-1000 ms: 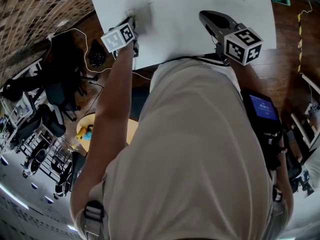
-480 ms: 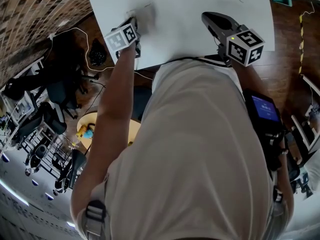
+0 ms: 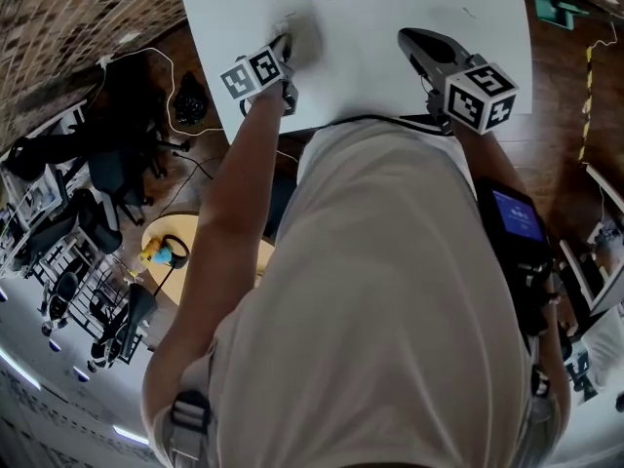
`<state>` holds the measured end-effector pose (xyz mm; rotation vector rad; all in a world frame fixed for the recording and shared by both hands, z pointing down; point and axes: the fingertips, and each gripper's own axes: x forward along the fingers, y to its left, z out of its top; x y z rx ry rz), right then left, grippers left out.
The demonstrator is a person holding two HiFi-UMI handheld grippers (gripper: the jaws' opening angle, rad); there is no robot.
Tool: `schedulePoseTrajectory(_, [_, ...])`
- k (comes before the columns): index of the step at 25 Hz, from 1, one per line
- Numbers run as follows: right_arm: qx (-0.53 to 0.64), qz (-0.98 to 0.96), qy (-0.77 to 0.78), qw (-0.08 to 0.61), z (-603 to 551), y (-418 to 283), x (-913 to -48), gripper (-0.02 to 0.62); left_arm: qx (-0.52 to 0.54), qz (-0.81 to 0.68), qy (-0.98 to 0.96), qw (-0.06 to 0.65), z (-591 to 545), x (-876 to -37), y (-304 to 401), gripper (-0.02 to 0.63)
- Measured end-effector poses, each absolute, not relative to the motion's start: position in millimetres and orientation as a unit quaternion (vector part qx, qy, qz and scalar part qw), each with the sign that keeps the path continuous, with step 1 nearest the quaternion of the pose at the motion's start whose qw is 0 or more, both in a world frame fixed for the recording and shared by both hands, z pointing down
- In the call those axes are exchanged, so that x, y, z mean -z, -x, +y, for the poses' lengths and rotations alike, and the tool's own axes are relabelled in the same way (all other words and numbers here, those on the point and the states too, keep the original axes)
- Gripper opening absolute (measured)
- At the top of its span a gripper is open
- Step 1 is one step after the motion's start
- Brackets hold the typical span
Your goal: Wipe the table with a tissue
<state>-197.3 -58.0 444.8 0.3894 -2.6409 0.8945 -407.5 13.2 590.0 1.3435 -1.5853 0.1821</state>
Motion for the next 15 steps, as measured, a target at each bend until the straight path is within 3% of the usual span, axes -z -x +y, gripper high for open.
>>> schedulePoseTrajectory(3, [-0.313, -0.927, -0.134, 0.158, -63, 197, -441, 0.008, 0.001, -0.648, -0.562, 0.514, 15, -576, 385, 0.021])
schedulePoseTrajectory(7, [-0.316, -0.926, -0.131, 0.159, -66, 196, -444, 0.008, 0.023, -0.661, -0.564, 0.494, 29, -560, 379, 0.023])
schedulePoseTrajectory(15, [-0.321, -0.925, -0.129, 0.159, -70, 190, -446, 0.008, -0.02, -0.745, -0.49, 0.452, 54, -570, 488, 0.023])
